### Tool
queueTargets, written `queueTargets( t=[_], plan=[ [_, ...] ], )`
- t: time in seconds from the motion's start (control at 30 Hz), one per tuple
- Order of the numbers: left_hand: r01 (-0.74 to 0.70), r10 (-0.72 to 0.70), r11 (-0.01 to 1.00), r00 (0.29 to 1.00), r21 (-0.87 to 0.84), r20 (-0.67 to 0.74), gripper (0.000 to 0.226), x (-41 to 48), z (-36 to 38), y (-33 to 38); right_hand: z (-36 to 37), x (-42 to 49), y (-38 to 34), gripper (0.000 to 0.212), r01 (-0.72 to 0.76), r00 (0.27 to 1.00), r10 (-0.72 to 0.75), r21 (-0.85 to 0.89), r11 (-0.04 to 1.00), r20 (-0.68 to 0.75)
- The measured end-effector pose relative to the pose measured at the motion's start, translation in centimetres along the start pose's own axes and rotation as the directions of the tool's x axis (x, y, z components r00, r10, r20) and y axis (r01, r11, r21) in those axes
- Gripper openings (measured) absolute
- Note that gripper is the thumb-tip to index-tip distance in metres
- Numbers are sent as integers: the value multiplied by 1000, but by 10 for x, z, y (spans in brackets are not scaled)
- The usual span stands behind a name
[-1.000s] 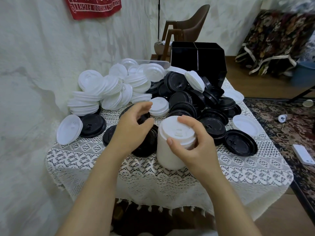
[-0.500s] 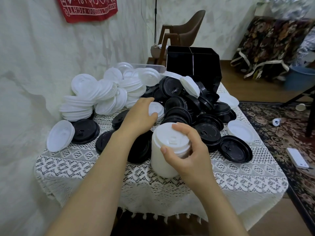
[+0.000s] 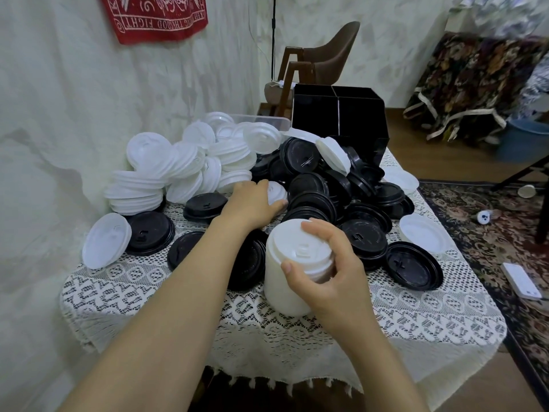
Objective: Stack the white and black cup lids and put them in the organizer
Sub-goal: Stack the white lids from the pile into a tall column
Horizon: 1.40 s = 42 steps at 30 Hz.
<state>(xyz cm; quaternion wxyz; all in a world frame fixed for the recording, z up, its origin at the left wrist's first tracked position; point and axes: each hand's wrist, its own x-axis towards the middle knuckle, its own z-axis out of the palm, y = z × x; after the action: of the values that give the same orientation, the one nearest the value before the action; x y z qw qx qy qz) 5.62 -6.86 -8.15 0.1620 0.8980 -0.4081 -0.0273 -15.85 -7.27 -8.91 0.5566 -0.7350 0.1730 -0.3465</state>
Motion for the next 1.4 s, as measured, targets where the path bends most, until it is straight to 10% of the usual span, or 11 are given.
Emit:
queueTargets(
  t=[0.47,1.27,1.4],
  plan=[
    [-19,60,939,992,-343,109,67,-6,-15,-7,0,1,-1,50,-5,1000,5,-6,1000,25],
    [-152,116,905,987,-396,-115,89,-39,-49,-5,-2,0,1,52,-32,999,31,11,999,41],
    [-164,86,772,984,-615,-155,85,-75,-71,3,-4,0,1,63,-68,997,68,17,998,36]
  ],
)
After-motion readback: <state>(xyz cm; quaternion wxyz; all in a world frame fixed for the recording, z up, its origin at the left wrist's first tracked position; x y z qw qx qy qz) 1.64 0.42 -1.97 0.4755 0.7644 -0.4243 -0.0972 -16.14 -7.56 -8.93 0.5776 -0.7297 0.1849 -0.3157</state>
